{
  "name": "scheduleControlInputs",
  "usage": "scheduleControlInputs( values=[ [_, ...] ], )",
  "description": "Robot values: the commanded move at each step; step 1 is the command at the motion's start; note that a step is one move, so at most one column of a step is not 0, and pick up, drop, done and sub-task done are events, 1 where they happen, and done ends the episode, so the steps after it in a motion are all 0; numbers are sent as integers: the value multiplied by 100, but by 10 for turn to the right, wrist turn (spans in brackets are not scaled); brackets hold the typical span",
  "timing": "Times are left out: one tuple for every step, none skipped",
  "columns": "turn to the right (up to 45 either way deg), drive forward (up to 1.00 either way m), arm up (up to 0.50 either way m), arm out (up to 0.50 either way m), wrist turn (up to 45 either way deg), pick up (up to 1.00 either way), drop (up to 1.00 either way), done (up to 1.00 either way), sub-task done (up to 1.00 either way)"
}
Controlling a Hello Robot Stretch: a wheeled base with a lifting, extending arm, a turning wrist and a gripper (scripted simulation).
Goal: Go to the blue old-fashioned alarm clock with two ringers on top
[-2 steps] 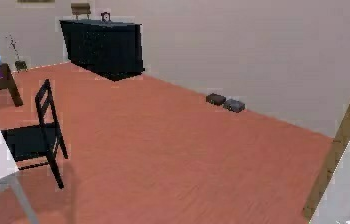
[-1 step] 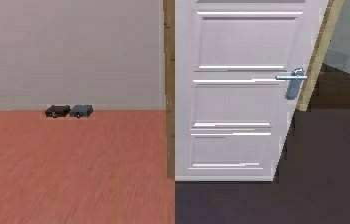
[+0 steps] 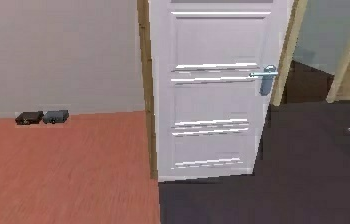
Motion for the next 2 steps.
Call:
scheduleControlInputs(
  values=[
    [0, 30, 0, 0, 0, 0, 0, 0, 0],
    [-450, 0, 0, 0, 0, 0, 0, 0, 0]
  ],
)
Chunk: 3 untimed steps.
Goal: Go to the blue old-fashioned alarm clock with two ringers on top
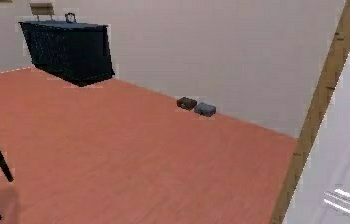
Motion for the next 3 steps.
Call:
scheduleControlInputs(
  values=[
    [-240, 0, 0, 0, 0, 0, 0, 0, 0],
    [0, 100, 0, 0, 0, 0, 0, 0, 0],
    [0, 90, 0, 0, 0, 0, 0, 0, 0]
  ],
)
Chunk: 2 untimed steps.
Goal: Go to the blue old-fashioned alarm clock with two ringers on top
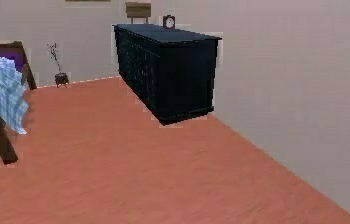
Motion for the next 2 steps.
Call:
scheduleControlInputs(
  values=[
    [-270, 0, 0, 0, 0, 0, 0, 0, 0],
    [0, 65, 0, 0, 0, 0, 0, 0, 0]
  ],
)
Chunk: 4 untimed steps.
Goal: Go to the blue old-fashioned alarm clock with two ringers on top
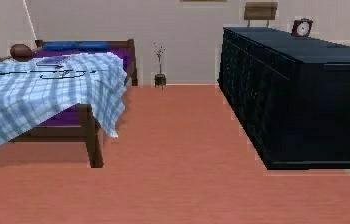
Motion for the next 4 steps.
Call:
scheduleControlInputs(
  values=[
    [-450, 0, 0, 0, 0, 0, 0, 0, 0],
    [-90, 0, 0, 0, 0, 0, 0, 0, 0],
    [0, 65, 0, 0, 0, 0, 0, 0, 0],
    [-240, 0, 0, 0, 0, 0, 0, 0, 0]
  ],
)
